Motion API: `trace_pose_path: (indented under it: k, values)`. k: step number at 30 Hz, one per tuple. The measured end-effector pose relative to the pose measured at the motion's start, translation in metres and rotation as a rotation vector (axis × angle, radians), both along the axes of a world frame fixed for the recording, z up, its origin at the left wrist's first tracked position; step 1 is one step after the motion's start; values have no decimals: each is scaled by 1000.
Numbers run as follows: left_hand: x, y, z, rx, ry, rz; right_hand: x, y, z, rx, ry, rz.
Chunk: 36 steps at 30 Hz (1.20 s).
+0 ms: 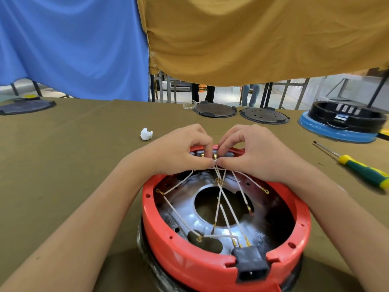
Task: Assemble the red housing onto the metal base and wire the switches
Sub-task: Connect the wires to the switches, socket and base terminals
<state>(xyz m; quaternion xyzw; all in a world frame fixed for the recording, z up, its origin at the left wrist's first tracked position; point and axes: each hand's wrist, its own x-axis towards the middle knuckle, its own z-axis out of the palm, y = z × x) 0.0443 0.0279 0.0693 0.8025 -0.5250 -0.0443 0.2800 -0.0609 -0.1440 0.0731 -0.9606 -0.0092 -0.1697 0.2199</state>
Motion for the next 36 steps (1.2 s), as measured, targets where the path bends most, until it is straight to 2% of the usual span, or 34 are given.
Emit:
trace_pose_path:
  k: [8, 11, 16, 23, 36]
  values:
    - [1, -3, -1, 42, -40, 26, 1, 1, -4, 11, -50, -11]
    - [2, -2, -3, 0, -67, 30, 1, 2, -3, 9, -54, 1]
    - [5, 3, -6, -84, 35, 36, -2, 2, -4, -1, -40, 35]
    - [7, 3, -6, -57, -26, 42, 0, 2, -5, -33, -31, 35]
    - [5, 3, -6, -55, 61, 49, 2, -2, -7, -33, -26, 10]
